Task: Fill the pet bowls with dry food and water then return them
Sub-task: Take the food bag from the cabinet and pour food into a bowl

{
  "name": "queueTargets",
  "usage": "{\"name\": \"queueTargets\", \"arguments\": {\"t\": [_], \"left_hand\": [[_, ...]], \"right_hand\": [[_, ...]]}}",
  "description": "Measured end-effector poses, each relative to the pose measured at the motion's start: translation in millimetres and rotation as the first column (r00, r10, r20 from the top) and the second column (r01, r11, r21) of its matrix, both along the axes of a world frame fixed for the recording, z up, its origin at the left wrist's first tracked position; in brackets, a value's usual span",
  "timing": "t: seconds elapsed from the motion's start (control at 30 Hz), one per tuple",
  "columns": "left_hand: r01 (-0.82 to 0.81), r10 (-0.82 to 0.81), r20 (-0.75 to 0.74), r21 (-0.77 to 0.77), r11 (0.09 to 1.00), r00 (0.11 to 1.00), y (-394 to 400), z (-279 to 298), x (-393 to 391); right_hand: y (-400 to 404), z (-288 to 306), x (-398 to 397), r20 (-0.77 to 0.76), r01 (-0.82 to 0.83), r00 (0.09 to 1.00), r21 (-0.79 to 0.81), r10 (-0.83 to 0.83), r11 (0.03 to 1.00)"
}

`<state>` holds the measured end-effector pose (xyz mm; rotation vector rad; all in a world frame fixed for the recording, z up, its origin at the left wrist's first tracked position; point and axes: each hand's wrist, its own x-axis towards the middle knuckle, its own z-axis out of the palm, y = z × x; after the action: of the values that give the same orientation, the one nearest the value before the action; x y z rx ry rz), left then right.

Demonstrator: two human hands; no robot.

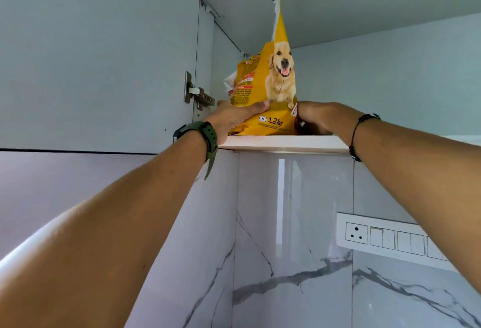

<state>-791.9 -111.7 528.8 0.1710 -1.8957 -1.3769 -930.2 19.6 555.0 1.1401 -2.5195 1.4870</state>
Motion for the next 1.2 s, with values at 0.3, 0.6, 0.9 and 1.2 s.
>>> {"name": "queueTargets", "arguments": {"t": [0.3, 0.6, 0.9, 1.2], "left_hand": [[0.086, -0.053, -0.228, 0.137, 0.987, 0.972, 33, -21, 35], [0.090, -0.064, -0.176, 0.140, 0.986, 0.982, 74, -38, 79], [0.101, -0.077, -0.183, 0.123, 0.987, 0.980, 104, -72, 112], [0.058, -0.054, -0.026, 0.200, 0.978, 0.998, 138, -167, 118]], "right_hand": [[5, 3, 20, 0.132, -0.152, 0.972, -0.264, 0.192, 0.952], [40, -4, 65, 0.118, -0.168, 0.968, -0.356, 0.222, 0.919], [86, -52, 102, 0.101, -0.119, 0.978, -0.436, 0.180, 0.892], [139, -190, 104, 0.499, -0.077, 0.822, -0.379, 0.274, 0.922]]}}
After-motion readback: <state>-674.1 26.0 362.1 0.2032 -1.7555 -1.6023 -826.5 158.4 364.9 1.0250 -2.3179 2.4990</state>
